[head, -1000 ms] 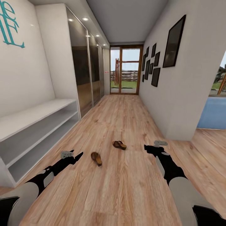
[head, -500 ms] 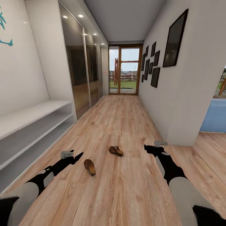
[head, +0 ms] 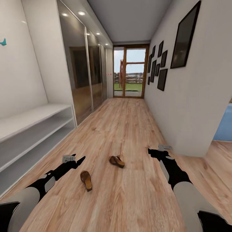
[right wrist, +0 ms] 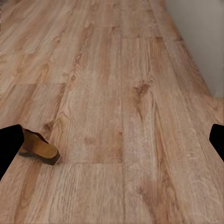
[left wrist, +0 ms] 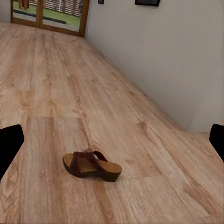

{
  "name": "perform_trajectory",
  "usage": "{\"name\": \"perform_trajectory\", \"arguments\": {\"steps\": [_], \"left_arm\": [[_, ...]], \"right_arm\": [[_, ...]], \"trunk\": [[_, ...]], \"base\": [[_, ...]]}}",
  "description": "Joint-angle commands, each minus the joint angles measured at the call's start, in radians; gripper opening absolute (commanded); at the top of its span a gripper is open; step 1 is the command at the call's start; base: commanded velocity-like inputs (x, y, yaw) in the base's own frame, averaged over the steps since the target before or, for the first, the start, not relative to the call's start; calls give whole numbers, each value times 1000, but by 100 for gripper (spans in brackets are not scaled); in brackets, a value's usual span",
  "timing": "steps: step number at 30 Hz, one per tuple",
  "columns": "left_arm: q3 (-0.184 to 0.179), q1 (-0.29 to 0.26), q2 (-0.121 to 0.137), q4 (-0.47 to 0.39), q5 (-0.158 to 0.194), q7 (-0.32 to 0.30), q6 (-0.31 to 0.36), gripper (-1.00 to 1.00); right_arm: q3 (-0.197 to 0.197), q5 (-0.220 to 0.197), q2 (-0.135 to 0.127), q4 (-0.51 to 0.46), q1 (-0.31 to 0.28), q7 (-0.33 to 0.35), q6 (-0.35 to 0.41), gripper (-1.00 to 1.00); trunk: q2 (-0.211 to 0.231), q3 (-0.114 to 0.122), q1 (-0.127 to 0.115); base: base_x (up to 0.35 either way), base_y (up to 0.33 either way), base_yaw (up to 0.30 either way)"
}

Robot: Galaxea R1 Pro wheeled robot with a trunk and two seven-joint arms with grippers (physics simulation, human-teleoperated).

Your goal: Pick up the two gym shoes and the two sandals from the corridor floor and place them onto the hallstand (shoe rack) in the corridor, making sure they are on the rack and not on the floor. Arrange them so the two gym shoes are next to each other and the two sandals are next to each other.

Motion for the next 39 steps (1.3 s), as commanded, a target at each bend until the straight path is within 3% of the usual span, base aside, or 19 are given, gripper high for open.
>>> {"name": "perform_trajectory", "arguments": {"steps": [1,15,39], "left_arm": [[8,-1,0,2,-5,-5,-3,100],[7,-1,0,3,-5,-5,-3,100],[8,-1,0,3,-5,-7,-3,100]], "right_arm": [[-2,8,0,-2,0,0,6,100],[-2,8,0,-1,0,0,6,100],[-2,6,0,-2,0,0,6,100]], "trunk": [[0,-1,0],[0,-1,0],[0,-1,0]], "base": [[307,-188,117],[281,-177,198],[12,-8,245]]}}
